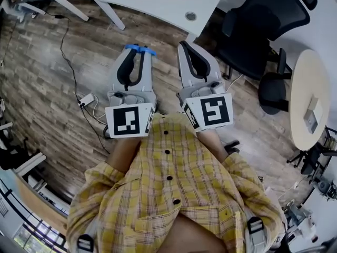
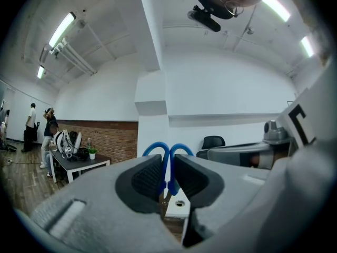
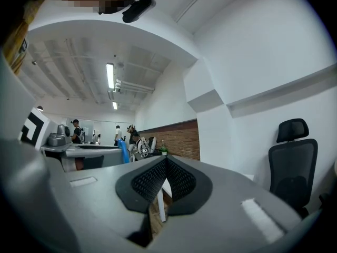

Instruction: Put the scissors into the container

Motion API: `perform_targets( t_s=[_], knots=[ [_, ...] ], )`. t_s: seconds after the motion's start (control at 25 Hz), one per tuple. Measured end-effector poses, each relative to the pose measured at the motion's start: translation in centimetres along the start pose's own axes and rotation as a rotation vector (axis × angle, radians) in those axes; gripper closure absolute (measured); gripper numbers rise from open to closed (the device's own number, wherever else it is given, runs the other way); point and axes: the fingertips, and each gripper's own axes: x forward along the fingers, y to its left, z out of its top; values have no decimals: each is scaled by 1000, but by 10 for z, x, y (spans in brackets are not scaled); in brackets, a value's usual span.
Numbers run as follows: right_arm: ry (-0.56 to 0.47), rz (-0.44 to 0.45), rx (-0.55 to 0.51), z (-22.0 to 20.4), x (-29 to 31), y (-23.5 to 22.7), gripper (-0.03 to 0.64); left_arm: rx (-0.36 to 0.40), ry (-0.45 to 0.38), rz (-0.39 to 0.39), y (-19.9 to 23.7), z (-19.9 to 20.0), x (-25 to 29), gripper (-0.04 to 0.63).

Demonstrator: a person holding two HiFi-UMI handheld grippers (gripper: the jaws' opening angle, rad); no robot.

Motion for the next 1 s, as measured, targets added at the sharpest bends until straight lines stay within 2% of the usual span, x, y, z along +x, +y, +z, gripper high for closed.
perform_targets(
  t_s=[0.52, 0.72, 1.0],
  knots=[
    [29, -57, -8, 6, 108, 19, 611, -23, -9, -88, 88, 3, 61, 512],
    [55, -99, -22, 2, 130, 20, 611, -60, 8, -144, 108, -8, 81, 512],
    [67, -157, -28, 1, 152, 0, 611, -70, 23, -153, 121, -12, 107, 512]
  ],
)
